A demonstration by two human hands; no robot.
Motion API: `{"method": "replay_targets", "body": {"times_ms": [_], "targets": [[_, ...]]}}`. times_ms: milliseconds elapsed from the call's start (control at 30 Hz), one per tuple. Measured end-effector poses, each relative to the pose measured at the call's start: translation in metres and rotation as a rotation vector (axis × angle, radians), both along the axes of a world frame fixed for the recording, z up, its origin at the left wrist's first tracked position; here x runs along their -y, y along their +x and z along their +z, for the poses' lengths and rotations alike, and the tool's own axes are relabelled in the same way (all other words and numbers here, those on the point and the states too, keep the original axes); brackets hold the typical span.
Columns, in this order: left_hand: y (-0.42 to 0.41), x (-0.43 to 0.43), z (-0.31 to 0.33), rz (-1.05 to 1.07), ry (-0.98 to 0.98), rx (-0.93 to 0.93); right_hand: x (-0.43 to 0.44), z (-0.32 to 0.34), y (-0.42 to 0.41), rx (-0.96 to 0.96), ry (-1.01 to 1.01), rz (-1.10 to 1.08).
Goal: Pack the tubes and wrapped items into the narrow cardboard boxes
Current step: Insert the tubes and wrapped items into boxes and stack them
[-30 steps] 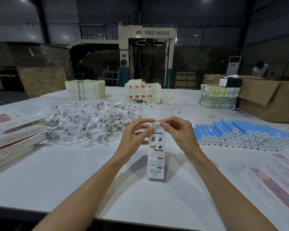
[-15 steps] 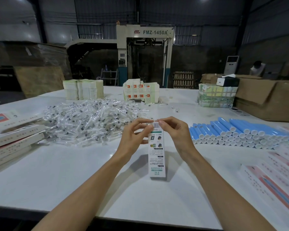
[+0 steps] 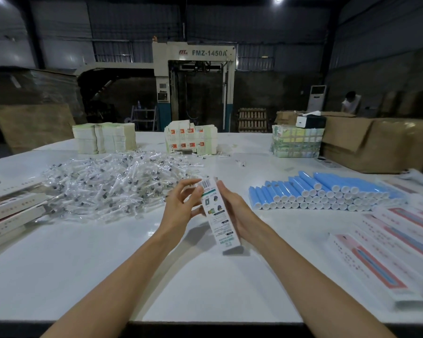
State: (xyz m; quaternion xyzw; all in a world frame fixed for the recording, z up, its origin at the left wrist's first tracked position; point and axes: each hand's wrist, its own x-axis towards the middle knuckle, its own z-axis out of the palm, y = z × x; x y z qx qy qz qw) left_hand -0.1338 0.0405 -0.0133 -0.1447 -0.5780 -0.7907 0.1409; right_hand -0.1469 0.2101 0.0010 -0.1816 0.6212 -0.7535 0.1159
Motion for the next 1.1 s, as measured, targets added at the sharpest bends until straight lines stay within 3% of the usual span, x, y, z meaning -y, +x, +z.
{"method": "replay_targets", "body": {"times_ms": [133,233,333,567,767,900,1100], "targets": [[-0.001,0.004,-0.001,0.028,0.039,-0.017,-0.007,-0.003,0.007,0.053,0.038,0.135],[-0.001,0.004,-0.002,0.070,-0.050,-0.076,-0.016,0.002,0.018,0.007,0.100,0.098],[0.001,0.001,-0.005,0.111,-0.253,-0.119,-0.025,0.006,0.034,-0.070,0.178,-0.046],[0.002,0.001,-0.025,0.139,-0.792,-0.296,-0.105,0.042,0.063,-0.315,0.595,-0.488],[0.004,0.000,-0.026,0.156,-0.890,-0.371,-0.233,0.107,0.080,-0.472,1.004,-0.959],[0.002,0.003,-0.024,0.171,-0.921,-0.393,-0.303,0.137,0.105,-0.376,1.359,-1.183],[0.004,0.001,-0.022,0.171,-0.955,-0.387,-0.365,0.143,0.141,-0.078,1.697,-1.206]]}}
